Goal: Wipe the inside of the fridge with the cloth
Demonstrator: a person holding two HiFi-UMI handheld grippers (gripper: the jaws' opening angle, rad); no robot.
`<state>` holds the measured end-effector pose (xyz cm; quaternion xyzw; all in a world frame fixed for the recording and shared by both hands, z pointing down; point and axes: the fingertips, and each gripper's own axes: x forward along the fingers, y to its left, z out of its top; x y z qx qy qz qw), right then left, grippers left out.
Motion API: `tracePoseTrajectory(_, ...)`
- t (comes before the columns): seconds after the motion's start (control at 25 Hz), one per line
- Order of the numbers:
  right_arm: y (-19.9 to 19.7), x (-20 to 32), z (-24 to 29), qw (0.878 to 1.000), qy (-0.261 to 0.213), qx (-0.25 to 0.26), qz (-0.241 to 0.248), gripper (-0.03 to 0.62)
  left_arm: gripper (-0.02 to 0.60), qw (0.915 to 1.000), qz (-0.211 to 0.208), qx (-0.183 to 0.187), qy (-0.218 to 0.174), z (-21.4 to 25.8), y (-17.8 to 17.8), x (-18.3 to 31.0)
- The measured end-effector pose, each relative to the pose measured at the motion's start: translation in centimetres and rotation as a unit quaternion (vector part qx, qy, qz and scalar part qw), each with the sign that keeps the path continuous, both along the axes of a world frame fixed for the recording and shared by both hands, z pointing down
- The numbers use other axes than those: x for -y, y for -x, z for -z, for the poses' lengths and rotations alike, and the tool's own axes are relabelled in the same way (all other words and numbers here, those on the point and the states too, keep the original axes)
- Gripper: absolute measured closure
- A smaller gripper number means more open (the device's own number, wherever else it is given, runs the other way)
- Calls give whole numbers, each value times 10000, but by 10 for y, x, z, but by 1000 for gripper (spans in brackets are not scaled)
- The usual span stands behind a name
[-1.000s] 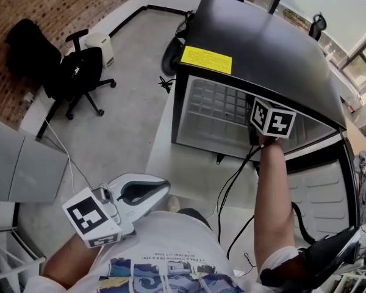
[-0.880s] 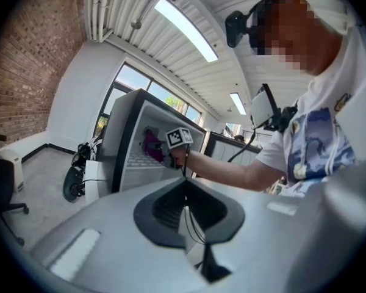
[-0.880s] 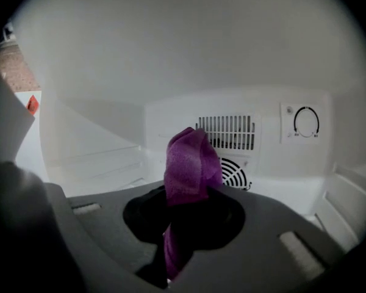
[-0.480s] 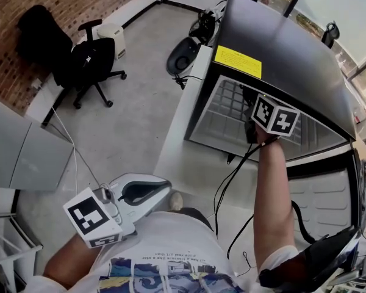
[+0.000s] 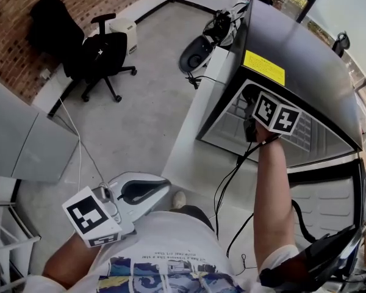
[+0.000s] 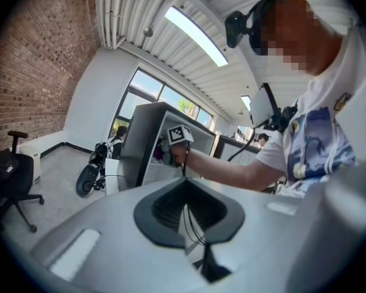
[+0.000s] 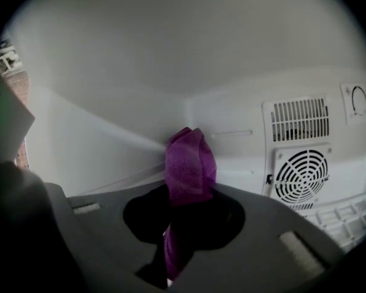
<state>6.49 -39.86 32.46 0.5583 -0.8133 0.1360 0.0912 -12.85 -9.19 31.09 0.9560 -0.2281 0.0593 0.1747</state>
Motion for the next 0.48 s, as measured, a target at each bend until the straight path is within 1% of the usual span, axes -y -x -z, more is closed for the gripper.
tracePoseTrajectory(0.08, 6, -1, 1, 9999, 19, 137, 19, 540, 575, 10000, 22, 7, -17, 1, 4, -2)
tracePoseTrajectory(0.24, 12, -3, 5, 9964, 131, 834, 33, 540, 577, 10000, 47, 6, -22, 2, 11, -6)
tracePoseTrajectory(0.32, 9, -6, 8, 9954, 123, 951, -14, 540, 577, 10000, 36, 0, -26, 2, 13, -8)
tracePoseTrajectory(0.48, -1, -18, 16, 9949, 20, 1004, -125, 540, 575, 10000, -82, -14, -47, 3, 11, -14)
